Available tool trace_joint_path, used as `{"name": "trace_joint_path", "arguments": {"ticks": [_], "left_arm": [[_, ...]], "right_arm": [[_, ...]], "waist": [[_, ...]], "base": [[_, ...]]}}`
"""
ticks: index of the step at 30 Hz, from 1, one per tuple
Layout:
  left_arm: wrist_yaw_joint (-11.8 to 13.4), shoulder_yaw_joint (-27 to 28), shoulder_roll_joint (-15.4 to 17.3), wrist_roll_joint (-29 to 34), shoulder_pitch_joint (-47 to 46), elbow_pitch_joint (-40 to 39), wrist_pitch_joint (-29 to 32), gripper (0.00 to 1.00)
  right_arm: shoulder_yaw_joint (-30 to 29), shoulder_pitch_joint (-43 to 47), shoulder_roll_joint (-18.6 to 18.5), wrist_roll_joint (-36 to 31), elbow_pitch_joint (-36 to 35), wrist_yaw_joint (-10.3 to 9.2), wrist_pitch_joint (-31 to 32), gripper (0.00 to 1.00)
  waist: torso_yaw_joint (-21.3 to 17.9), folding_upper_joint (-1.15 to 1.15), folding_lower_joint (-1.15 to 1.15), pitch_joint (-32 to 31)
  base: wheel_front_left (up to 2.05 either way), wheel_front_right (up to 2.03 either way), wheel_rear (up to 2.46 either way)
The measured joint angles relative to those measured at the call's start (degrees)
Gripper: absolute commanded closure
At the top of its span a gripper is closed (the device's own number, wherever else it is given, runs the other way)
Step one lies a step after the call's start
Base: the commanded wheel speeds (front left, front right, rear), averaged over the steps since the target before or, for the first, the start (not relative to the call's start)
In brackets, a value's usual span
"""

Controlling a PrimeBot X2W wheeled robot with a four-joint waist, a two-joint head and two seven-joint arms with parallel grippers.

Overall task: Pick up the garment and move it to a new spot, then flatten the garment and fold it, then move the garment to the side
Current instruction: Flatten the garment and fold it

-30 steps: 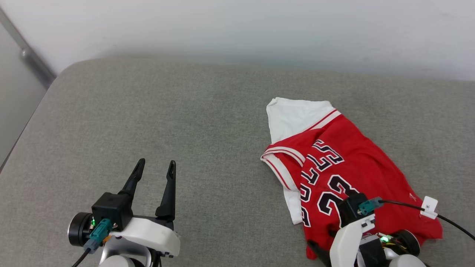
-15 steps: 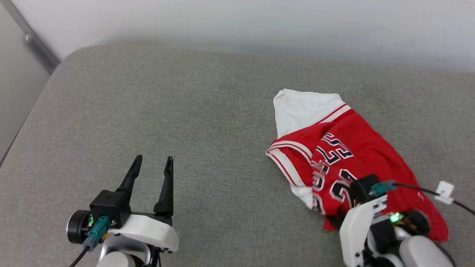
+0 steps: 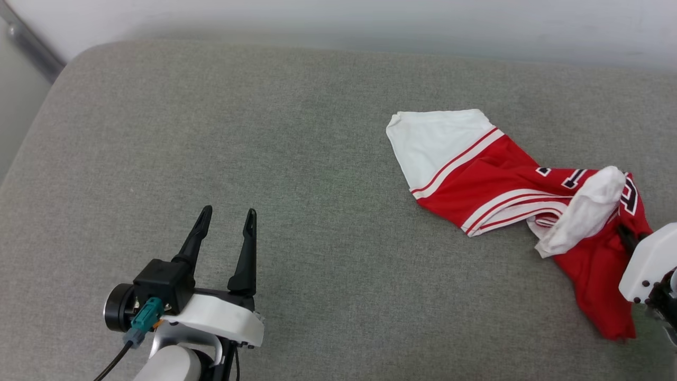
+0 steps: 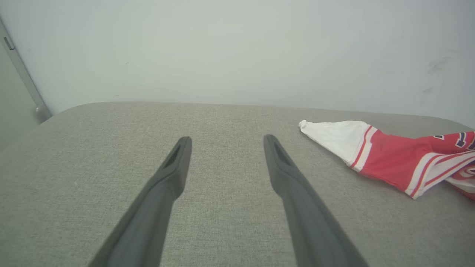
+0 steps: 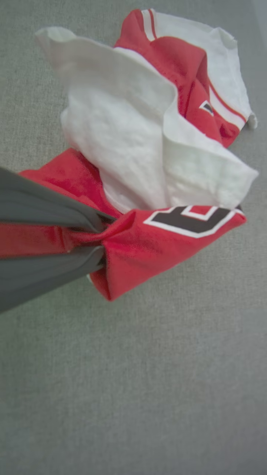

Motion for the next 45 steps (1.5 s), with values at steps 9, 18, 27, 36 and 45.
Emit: {"name": "trace_joint_path", "arguments": {"ticks": [9, 18, 27, 36, 45], "left_arm": [[-0.2, 0.1, -0.6, 0.1, -0.8, 1.1, -0.7, 0.00], [-0.1, -0.4, -0.3, 0.1, 0.2, 1.8, -0.4, 0.00], [-0.2, -1.4, -0.1, 0.1, 0.5, 1.1, 0.3, 0.00], [-0.2, -1.4, -0.2, -0.1, 0.3, 1.6, 0.1, 0.00], [0.3, -1.3, -0.1, -0.4, 0.5, 1.6, 0.0, 0.00]], "right_arm": [[-1.8, -0.1, 3.1, -0.1, 9.9, -0.01, -11.7, 0.00], [5.5, 7.3, 5.5, -1.4, -4.6, 0.00, -9.2, 0.00], [13.4, 3.1, 2.9, -1.0, -5.5, 0.00, 1.8, 0.00], [13.5, -0.9, 2.4, -2.0, 2.3, 0.00, -1.5, 1.00], [4.8, 4.0, 3.6, -2.8, -6.5, 0.00, -4.6, 1.00]], "waist": [[0.9, 0.00, 0.00, 1.9], [-1.1, 0.00, 0.00, -2.9], [-0.6, 0.00, 0.00, -4.2], [0.1, 0.00, 0.00, -3.1], [-2.0, 0.00, 0.00, -3.8]], "base": [[0.00, 0.00, 0.00], [0.00, 0.00, 0.00], [0.00, 0.00, 0.00], [0.00, 0.00, 0.00], [0.00, 0.00, 0.00]]}}
